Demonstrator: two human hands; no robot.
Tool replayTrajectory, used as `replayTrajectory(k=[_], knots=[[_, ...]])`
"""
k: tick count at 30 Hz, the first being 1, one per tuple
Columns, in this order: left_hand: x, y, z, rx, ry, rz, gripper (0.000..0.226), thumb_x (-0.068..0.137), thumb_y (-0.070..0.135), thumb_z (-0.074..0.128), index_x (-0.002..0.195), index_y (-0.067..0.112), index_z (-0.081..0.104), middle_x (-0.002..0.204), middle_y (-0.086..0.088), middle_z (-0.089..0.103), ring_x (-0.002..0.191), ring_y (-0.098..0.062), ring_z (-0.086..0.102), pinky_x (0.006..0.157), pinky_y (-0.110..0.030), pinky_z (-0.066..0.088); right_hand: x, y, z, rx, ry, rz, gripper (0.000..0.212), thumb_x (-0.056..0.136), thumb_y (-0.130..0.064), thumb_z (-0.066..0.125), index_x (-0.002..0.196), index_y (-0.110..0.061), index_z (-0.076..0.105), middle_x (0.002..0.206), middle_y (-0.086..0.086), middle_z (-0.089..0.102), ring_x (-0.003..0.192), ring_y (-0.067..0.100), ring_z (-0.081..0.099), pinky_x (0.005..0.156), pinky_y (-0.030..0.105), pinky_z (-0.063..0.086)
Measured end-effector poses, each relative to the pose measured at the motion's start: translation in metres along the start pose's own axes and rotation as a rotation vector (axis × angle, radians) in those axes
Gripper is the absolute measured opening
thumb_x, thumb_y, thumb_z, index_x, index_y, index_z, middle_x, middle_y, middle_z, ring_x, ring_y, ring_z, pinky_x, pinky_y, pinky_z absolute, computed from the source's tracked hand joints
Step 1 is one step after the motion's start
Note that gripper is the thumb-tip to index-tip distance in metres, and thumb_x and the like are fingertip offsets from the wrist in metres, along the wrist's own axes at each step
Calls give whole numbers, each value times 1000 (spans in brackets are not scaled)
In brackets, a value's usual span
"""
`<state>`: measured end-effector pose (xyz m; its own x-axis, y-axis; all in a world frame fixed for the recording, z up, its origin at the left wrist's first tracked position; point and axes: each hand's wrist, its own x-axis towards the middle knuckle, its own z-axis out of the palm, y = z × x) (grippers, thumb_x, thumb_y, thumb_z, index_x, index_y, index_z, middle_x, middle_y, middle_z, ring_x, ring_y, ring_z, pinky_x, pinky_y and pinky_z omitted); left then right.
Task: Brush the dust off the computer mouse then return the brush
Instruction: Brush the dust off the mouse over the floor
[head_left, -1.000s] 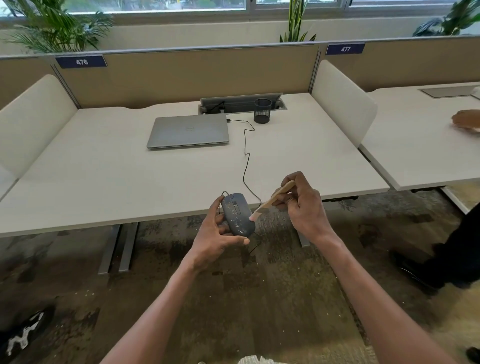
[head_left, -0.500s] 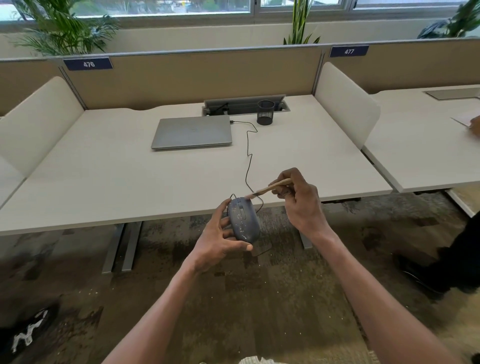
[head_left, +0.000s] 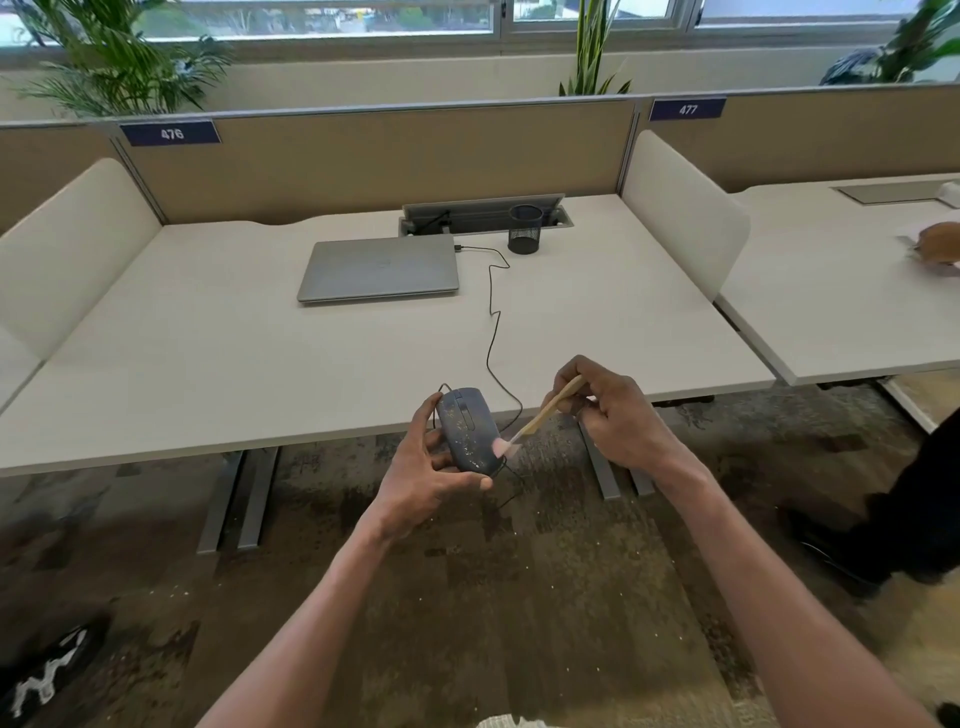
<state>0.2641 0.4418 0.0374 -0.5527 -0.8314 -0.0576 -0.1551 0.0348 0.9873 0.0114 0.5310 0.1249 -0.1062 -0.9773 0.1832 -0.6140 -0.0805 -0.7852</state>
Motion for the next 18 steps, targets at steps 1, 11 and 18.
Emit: replayTrajectory(k=[1, 11, 18], knots=[[-1, 0, -1, -2, 0, -2, 145, 34, 49, 102, 154, 44, 21, 154, -13, 45, 107, -3, 66, 94, -30, 57, -1, 0, 0, -6, -21, 5, 61, 86, 16, 46, 87, -44, 55, 94, 4, 72, 86, 7, 65, 78, 36, 57], [-7, -1, -4, 18, 9, 4, 139, 40, 41, 101, 153, 47, 21, 156, -14, 41, 108, 2, 60, 91, -22, 54, -3, -7, 4, 9, -48, -32, 47, 89, 12, 53, 89, -35, 58, 86, -6, 67, 80, 4, 61, 70, 23, 52], [-11, -3, 1, 50, -32, 10, 137, 47, 29, 99, 157, 41, 18, 157, -15, 41, 99, 7, 65, 79, -11, 54, 1, -18, 11, 1, 6, -63, 46, 87, 15, 54, 93, -30, 59, 88, -8, 68, 91, 4, 69, 70, 15, 53]])
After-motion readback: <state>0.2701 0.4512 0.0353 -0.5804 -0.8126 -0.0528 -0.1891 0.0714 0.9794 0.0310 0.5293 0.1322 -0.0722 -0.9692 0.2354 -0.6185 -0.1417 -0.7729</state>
